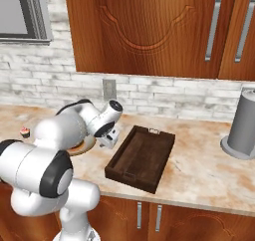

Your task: Place the bowl with donut and the cupcake onto the tray.

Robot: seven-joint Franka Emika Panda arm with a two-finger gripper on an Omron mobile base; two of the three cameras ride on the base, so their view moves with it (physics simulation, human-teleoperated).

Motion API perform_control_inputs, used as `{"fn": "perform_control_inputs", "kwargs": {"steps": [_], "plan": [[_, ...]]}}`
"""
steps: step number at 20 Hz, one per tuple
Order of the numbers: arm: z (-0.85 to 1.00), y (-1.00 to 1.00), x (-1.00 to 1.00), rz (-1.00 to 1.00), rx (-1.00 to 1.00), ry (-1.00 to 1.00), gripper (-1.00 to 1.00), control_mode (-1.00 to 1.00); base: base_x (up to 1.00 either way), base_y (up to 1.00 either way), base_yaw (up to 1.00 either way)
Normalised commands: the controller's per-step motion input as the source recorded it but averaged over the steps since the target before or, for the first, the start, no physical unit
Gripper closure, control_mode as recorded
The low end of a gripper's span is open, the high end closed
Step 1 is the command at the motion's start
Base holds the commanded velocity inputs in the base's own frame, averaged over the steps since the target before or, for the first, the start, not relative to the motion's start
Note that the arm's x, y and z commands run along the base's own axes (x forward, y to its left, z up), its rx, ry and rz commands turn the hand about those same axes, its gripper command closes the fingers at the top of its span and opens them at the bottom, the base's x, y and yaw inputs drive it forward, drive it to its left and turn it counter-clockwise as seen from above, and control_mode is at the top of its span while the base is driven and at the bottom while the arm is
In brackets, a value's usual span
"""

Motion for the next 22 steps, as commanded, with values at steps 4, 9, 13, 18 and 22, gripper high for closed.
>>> {"fn": "perform_control_inputs", "kwargs": {"steps": [4,9,13,18,22], "plan": [[-0.22,0.0,0.16,0.0,0.0,0.0,-1.0,-1.0,0.0,0.0,0.0],[-0.21,0.0,0.13,0.0,0.0,0.0,-1.0,-1.0,0.0,0.0,0.0],[-0.2,0.0,0.1,0.0,0.0,0.01,-1.0,-1.0,0.0,0.0,0.0],[-0.18,0.0,0.07,0.0,0.02,0.01,-1.0,-1.0,0.0,0.0,0.0],[-0.09,0.04,0.06,0.0,0.02,0.01,-1.0,-1.0,0.0,0.0,0.0]]}}
